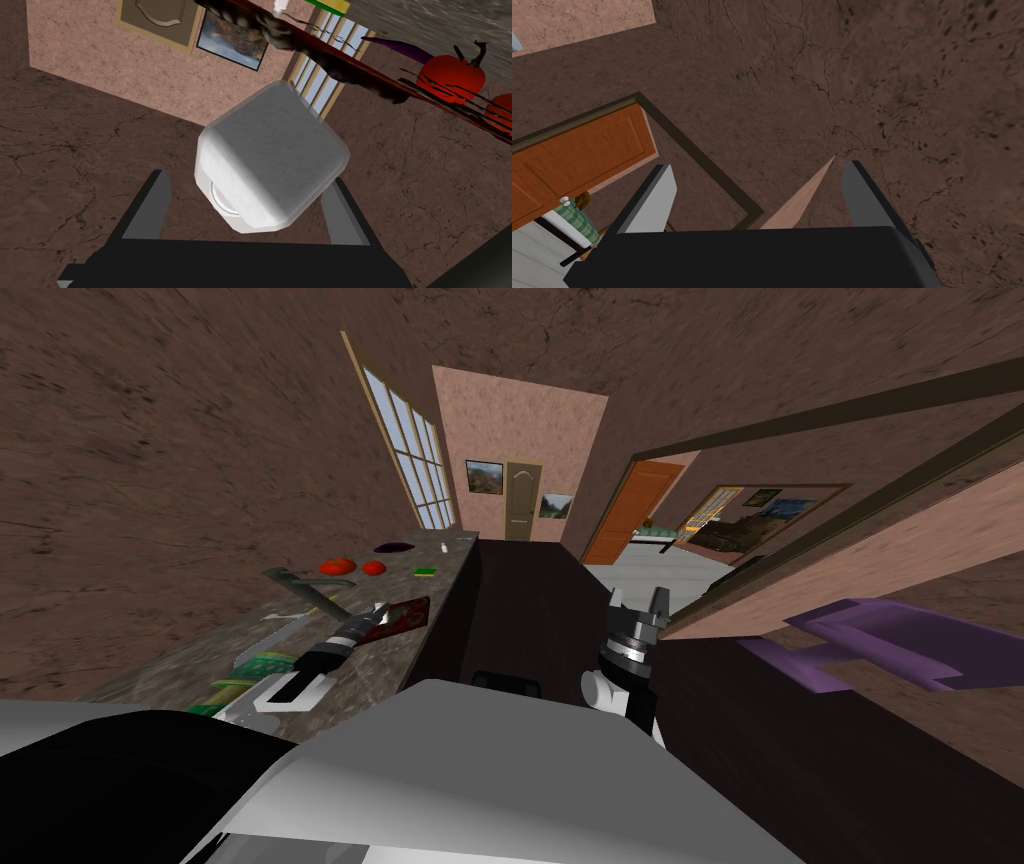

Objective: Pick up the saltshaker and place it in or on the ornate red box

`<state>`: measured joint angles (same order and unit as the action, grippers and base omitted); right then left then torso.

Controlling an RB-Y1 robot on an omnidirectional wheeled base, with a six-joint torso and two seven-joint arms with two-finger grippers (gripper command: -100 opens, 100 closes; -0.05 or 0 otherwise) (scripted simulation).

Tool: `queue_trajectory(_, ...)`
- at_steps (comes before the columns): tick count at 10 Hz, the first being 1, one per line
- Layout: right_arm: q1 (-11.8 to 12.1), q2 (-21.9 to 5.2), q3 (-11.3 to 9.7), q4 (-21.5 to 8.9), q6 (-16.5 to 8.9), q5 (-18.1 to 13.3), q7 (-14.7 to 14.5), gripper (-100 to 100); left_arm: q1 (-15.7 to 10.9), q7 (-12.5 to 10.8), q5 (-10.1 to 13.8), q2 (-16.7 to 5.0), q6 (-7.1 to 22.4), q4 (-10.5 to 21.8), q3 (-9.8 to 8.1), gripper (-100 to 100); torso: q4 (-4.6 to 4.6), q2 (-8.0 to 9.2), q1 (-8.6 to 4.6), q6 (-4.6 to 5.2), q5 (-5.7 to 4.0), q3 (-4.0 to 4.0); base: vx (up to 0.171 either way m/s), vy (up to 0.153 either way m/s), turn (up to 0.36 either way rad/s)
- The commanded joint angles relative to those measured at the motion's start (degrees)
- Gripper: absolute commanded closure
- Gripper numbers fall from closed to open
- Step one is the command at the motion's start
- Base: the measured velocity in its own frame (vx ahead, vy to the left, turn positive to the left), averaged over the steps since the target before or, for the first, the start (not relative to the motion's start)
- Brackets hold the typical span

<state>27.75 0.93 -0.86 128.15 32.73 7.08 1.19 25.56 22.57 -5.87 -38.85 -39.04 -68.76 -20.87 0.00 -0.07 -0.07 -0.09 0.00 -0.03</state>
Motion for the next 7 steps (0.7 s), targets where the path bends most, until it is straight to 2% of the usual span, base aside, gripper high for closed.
queue_trajectory(1, 0.0, 0.0, 0.0, 0.0, 0.0, 0.0, 0.0, 0, 0.0, 0.0, 0.0, 0.0, 0.0, 0.0, 0.00, -100, 0.00, 0.00, 0.00, 0.00, 0.00, 0.00, 0.000, 0.000, 0.000)
queue_trajectory(4, 0.0, 0.0, 0.0, 0.0, 0.0, 0.0, 0.0, 0, 0.0, 0.0, 0.0, 0.0, 0.0, 0.0, 0.00, -100, 0.00, 0.02, -0.02, 0.00, -0.01, 0.01, 0.000, 0.000, 0.000)
queue_trajectory(5, 0.0, 0.0, 0.0, 0.0, 0.0, 0.0, 0.0, 0, 0.0, 0.0, 0.0, 0.0, 0.0, 0.0, 0.00, 0, 0.01, 0.02, -0.02, 0.00, -0.01, 0.01, 0.000, 0.000, 0.000)
queue_trajectory(6, 0.0, 0.0, 0.0, 0.0, 0.0, 0.0, 0.0, 0, 1.1, -1.9, 0.8, -2.3, 0.9, -1.2, -0.67, -100, 0.01, 0.02, -0.02, 0.00, -0.01, 0.01, -0.004, -0.030, 0.001)
queue_trajectory(7, 0.0, 0.0, 0.0, 0.0, 0.0, 0.0, 0.0, 0, 1.9, -3.2, 1.3, -3.9, 1.5, -2.0, -1.11, -100, 0.01, 0.04, -0.11, -0.01, -0.04, 0.02, 0.001, -0.072, 0.007)
